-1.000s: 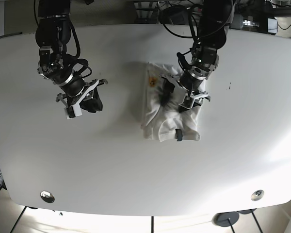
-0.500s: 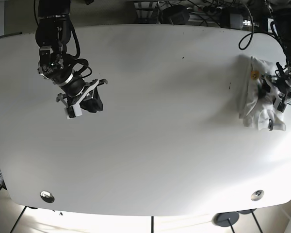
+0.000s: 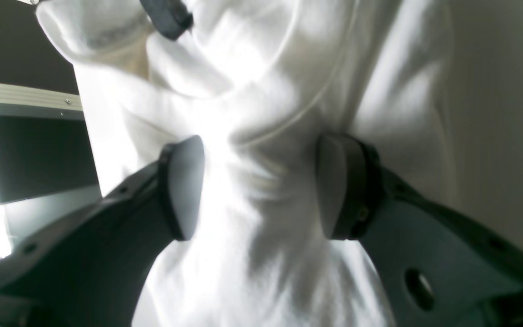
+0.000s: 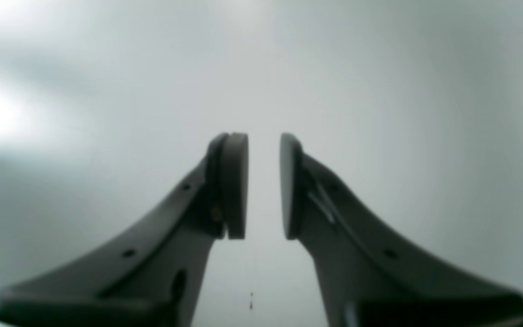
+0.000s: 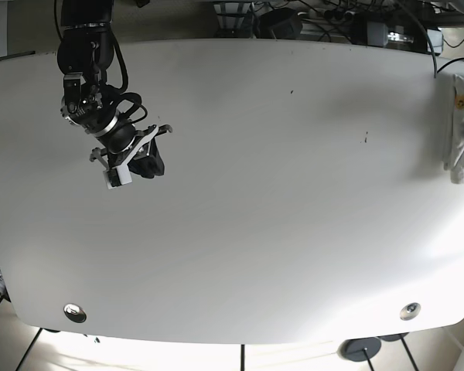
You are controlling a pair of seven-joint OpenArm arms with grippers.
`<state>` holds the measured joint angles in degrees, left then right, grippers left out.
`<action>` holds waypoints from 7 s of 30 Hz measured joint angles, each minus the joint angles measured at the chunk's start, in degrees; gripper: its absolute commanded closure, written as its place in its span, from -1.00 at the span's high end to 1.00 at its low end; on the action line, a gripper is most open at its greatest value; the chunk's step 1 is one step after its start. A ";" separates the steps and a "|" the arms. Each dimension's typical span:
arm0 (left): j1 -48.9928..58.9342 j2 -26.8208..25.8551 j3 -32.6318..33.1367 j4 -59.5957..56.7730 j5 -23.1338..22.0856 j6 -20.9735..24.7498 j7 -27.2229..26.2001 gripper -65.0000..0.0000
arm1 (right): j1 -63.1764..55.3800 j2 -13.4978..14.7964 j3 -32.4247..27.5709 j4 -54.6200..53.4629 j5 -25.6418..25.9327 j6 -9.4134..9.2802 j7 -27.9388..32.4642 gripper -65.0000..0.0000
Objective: Fold the T-shirt properly
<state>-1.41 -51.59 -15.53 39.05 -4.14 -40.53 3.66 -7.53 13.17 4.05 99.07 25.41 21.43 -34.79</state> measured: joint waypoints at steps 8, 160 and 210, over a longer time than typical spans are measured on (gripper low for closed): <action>6.75 4.31 -0.33 24.30 -16.06 0.52 4.44 0.08 | 0.02 -1.03 0.42 -0.02 -12.90 -0.42 3.98 -0.64; 12.37 47.50 3.58 -27.04 8.87 40.28 -8.50 -0.26 | -5.18 -5.86 -10.86 -80.39 -18.05 -10.97 49.88 -0.63; 12.87 47.60 3.69 -25.90 9.05 39.65 -9.11 -0.25 | -4.57 -5.70 -10.93 -80.81 -17.62 -10.97 51.04 -0.64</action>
<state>11.46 -3.99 -11.84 13.15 4.91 -0.89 -5.45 -12.10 7.46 -6.87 18.26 7.79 10.46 16.25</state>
